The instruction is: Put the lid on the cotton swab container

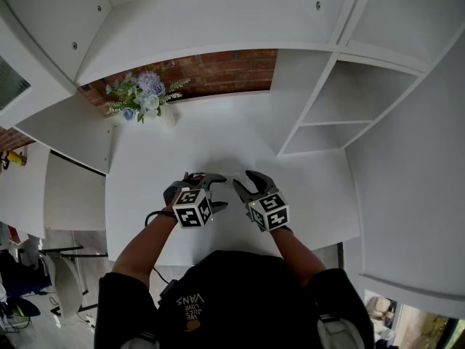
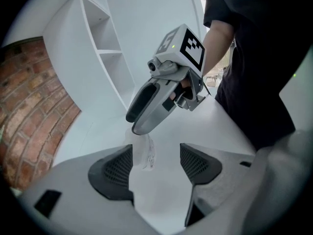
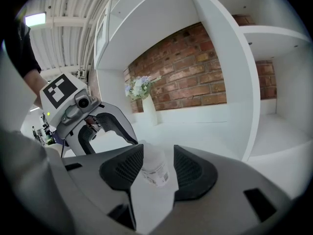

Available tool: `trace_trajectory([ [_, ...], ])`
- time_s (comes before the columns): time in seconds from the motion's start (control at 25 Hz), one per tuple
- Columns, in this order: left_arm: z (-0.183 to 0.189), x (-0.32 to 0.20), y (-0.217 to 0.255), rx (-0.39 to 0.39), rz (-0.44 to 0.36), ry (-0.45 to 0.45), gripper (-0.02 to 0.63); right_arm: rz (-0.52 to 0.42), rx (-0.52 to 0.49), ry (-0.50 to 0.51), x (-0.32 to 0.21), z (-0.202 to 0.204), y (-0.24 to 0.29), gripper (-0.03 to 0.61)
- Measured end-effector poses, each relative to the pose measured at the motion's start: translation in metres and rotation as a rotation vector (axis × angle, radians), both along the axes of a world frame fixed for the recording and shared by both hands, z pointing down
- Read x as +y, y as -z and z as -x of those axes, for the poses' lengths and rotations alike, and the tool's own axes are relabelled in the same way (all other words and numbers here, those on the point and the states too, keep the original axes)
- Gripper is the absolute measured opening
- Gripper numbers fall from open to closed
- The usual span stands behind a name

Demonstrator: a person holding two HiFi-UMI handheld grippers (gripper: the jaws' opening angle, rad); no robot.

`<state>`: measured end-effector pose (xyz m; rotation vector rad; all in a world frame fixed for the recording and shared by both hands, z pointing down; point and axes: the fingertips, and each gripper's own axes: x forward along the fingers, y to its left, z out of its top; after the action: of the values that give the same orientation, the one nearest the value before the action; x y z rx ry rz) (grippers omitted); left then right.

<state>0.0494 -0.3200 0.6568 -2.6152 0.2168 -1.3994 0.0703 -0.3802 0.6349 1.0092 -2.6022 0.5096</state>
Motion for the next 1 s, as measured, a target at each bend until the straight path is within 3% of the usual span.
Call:
trace_trajectory([
  [0.24, 0.0, -0.004, 0.009, 0.117, 0.039, 0.11, 0.285, 0.001, 0.006, -0.008, 0.001, -0.002, 0.002, 0.179],
  [0.48, 0.003, -0.009, 0.027, 0.236, 0.024, 0.214, 0.285, -0.016, -0.004, -0.03, 0.003, -0.006, 0.011, 0.172],
  [0.68, 0.006, -0.011, 0.052, 0.366, 0.013, 0.325, 0.279, -0.041, -0.016, -0.044, 0.012, -0.007, 0.031, 0.131],
  [1.0, 0.016, -0.007, 0.083, 0.464, -0.019, 0.42, 0.22, -0.102, -0.054, -0.118, 0.027, -0.017, 0.069, 0.055],
])
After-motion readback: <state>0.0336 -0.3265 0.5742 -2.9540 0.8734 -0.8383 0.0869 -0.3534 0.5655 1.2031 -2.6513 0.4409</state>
